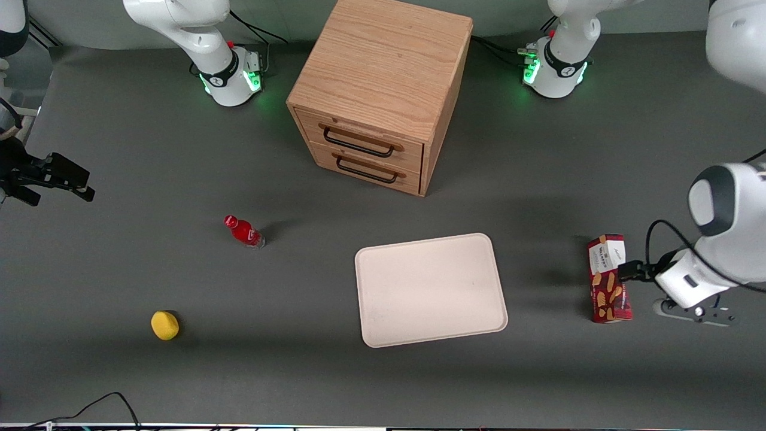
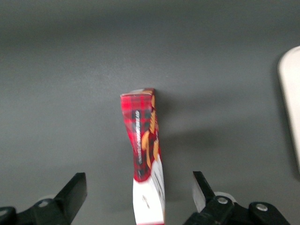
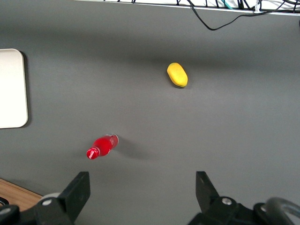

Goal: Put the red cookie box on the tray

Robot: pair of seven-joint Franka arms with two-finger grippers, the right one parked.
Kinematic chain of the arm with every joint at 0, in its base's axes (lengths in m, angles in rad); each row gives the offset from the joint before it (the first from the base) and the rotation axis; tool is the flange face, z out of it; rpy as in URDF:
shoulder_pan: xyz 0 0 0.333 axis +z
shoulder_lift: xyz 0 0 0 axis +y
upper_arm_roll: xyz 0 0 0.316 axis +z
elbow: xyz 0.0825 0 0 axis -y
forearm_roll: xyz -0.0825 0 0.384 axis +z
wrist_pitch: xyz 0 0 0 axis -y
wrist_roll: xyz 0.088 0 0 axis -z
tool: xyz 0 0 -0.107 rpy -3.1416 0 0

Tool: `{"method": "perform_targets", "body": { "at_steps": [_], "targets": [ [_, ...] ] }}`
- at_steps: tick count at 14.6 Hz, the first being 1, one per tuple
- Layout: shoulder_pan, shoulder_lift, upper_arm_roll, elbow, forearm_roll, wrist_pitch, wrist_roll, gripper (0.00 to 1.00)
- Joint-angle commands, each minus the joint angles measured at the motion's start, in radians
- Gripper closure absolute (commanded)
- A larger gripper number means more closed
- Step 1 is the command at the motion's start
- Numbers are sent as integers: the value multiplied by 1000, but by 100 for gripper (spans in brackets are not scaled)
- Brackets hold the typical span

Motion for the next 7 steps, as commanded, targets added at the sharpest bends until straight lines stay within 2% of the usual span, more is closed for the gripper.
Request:
{"method": "perform_targets", "body": {
  "at_steps": [1, 7],
  "targets": [
    [-3, 80, 18, 29, 26, 60, -27, 0],
    [-3, 164, 19, 8, 38, 142, -30, 0]
  ]
}}
